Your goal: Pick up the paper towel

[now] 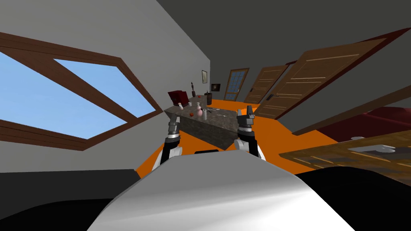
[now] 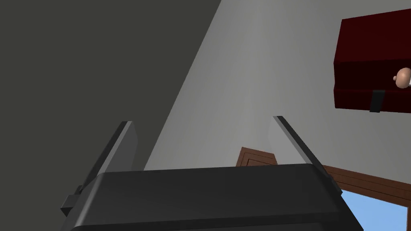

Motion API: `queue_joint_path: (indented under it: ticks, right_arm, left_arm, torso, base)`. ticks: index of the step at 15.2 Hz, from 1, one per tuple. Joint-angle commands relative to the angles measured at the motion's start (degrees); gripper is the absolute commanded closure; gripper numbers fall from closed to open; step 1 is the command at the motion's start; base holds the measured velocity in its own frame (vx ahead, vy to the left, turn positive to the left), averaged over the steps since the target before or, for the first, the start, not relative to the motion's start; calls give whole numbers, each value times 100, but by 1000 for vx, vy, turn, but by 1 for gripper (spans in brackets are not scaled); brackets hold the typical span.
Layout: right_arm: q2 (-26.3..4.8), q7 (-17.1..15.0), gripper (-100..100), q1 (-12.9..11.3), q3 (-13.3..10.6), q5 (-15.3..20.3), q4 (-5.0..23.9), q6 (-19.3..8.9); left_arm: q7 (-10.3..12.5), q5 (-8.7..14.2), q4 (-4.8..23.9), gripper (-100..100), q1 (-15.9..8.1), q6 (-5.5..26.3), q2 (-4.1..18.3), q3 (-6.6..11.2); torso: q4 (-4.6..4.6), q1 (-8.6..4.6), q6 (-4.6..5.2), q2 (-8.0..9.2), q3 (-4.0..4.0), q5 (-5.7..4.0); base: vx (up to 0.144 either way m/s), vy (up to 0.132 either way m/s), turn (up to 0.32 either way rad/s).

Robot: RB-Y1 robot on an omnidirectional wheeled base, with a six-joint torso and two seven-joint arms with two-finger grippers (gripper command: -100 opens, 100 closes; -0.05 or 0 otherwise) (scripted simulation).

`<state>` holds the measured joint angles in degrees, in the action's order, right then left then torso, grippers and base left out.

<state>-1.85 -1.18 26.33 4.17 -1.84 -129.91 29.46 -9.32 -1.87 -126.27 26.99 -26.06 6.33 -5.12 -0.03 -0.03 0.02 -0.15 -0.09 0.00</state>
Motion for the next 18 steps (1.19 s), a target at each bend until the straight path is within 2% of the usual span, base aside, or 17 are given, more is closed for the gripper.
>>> queue_joint_path:
  ticks: [1, 6, 13, 14, 18]
  right_arm:
    - [0, 0, 0, 0, 0, 0, 0, 0]
    - [0, 0, 0, 0, 0, 0, 0, 0]
    - [0, 0, 0, 0, 0, 0, 0, 0]
    - [0, 0, 0, 0, 0, 0, 0, 0]
    - [0, 0, 0, 0, 0, 0, 0, 0]
  left_arm:
    - [-164, -51, 150, -100, -83, 71, 182, -38]
    - [-633, -230, 606, -100, -364, 263, 397, -190]
    - [-1408, -524, 1366, -100, -829, 582, 652, -440]
    - [-1408, -524, 1366, -100, -829, 582, 652, -440]
    - [-1880, -704, 1838, -100, -1115, 779, 800, -593]
  torso:
    - [0, 0, 0, 0, 0, 0]
    - [-3, -3, 0, -12, -7, -1]
    - [-4, -4, 1, -18, -11, -1]
    - [-4, -4, 1, -19, -11, -1]
    - [-3, -6, 1, -15, -9, -1]
  base:
    - [44, -13, -103]
    - [57, -14, -114]
    - [71, -13, -134]
    - [61, -9, -80]
    - [63, -12, -133]
